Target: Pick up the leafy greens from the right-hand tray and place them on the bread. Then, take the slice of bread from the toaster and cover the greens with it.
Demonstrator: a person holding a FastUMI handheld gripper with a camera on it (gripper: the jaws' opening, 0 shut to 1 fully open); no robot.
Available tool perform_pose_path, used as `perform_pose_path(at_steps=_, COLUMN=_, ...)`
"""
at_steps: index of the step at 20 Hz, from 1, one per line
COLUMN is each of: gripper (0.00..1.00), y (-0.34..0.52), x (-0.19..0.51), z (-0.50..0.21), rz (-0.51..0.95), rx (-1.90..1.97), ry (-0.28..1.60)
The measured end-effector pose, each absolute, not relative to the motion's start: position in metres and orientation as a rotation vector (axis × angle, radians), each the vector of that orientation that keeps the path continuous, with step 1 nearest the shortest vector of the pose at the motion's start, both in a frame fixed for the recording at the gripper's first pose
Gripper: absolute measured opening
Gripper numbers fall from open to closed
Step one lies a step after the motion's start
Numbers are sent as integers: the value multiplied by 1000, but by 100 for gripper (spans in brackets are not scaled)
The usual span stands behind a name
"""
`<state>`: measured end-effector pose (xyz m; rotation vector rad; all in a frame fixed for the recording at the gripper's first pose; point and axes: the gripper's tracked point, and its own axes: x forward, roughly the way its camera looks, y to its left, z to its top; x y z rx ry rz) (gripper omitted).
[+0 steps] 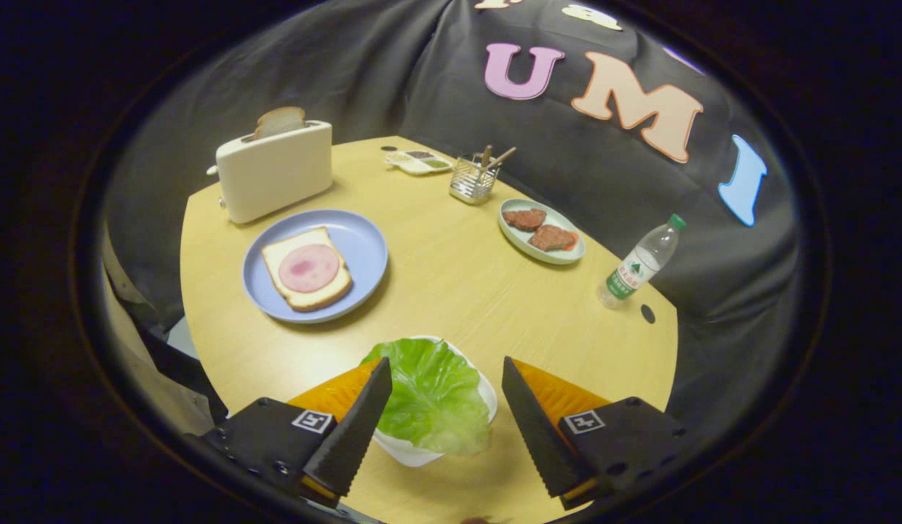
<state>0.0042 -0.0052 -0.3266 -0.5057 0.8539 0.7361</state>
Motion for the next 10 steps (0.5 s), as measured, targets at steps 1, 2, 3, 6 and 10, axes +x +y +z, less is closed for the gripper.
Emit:
perform_pose_path(at_steps=1, gripper=99, y=-5, x=3, z=-330, rz=740, rx=-517, ry=860)
perform_pose_path(at_steps=2, gripper=99, y=-6, x=1, z=-336, rz=747, rx=-522, ry=876)
perform_pose_path(at_steps=3, gripper=99, y=-5, x=-1, z=-340, rz=751, rx=-525, ry=887)
perform_pose_path(at_steps=6, gripper=99, y=-2, x=-9, z=-355, rz=770, rx=-525, ry=935)
perform_pose_path(at_steps=10, gripper=99, y=-10, x=-12, z=-377, rz=768, rx=-556, ry=984)
